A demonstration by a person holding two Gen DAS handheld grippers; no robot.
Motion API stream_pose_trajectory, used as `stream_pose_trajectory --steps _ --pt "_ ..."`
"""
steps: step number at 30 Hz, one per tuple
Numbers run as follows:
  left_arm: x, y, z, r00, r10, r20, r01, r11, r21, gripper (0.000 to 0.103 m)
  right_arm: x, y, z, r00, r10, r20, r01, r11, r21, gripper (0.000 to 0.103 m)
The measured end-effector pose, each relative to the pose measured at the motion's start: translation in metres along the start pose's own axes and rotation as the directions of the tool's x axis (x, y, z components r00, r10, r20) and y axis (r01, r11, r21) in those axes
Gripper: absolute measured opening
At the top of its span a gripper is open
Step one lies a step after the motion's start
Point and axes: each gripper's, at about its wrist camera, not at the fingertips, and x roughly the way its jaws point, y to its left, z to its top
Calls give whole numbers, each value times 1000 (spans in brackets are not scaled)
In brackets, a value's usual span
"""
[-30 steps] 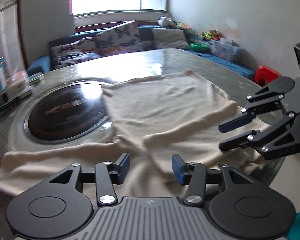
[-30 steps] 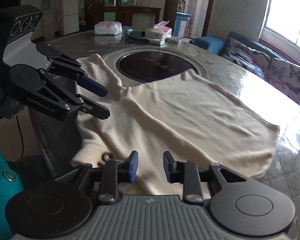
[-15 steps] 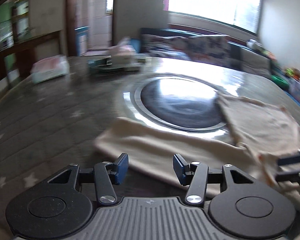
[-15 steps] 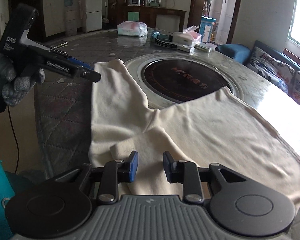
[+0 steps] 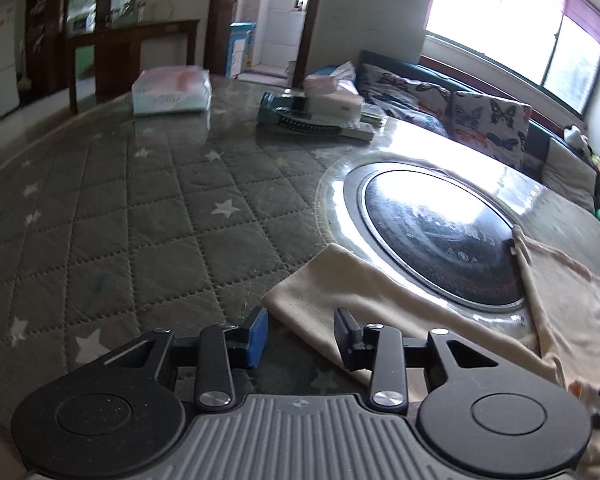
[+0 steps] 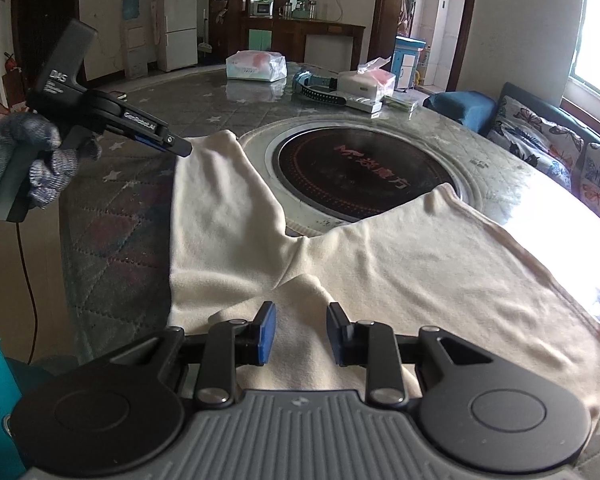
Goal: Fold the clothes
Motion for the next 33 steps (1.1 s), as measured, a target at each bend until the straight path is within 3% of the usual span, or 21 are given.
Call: stream_pose_trajectory --steps 3,5,9,13,16,20,26,33 --pt "3 3 1 1000 14 7 -14 999 -31 23 -5 -1 -2 1000 -11 7 11 1000 5 27" --pt "4 6 2 1000 23 10 -22 998 -52 8 -9 -3 -3 1000 -18 10 18 1000 11 27" --pt "-2 7 6 1000 -2 30 4 997 -82 5 -18 -9 -9 999 -41 18 41 998 38 27" --pt "-28 -18 14 989 -95 112 95 995 5 4 -29 -15 -15 997 -69 31 67 995 70 27" --pt "-51 -49 18 968 -205 145 192 977 97 4 -40 -24 -22 995 -94 44 88 989 122 27" --pt "-76 -98 16 919 -369 137 335 916 222 4 -54 -35 -32 989 -136 57 124 975 182 27" --pt "-94 -163 -3 812 -582 34 532 763 367 4 -78 -53 -56 977 -206 53 183 942 283 27" --pt "-78 -211 -41 756 -638 -143 626 642 444 5 -95 -70 -78 967 -253 30 222 894 388 28"
